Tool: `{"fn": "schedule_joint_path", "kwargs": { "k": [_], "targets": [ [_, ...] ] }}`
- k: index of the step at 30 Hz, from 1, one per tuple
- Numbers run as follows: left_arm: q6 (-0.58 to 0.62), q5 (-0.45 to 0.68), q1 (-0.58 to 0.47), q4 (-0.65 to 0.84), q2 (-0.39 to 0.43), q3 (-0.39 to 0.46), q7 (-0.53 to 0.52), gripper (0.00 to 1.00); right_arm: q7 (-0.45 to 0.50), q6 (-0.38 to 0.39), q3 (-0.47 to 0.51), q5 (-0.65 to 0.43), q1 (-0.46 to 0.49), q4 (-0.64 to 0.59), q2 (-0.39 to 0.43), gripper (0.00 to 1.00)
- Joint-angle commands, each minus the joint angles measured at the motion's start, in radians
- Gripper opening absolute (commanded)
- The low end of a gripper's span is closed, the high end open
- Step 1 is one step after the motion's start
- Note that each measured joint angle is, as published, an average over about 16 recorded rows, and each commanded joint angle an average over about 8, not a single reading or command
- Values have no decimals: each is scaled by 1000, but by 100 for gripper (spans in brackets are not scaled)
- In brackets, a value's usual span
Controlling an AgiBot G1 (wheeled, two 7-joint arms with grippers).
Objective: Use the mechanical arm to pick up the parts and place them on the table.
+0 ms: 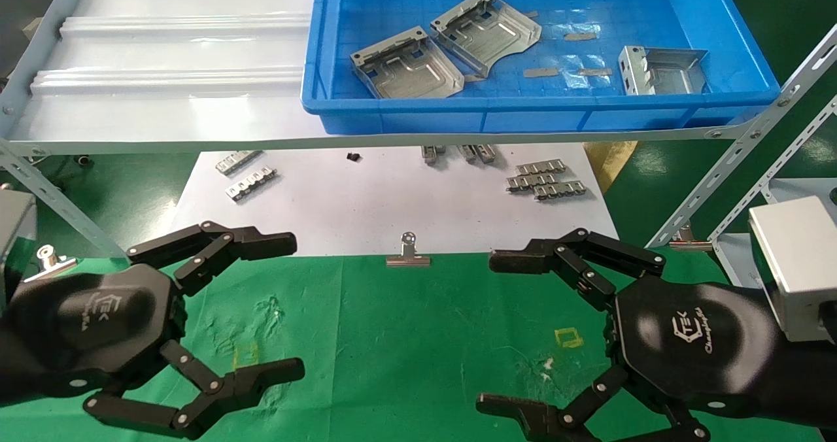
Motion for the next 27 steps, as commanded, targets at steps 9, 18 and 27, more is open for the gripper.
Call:
{"fn": "schedule_joint_path", "kwargs": {
  "k": [9,18,27],
  "targets": [
    [0,0,0,0,0,0,0,100,0,0,0,0,0,0,0,100],
    [0,0,0,0,0,0,0,100,0,0,0,0,0,0,0,100],
    [0,0,0,0,0,0,0,38,0,0,0,0,0,0,0,100]
  ]
}}
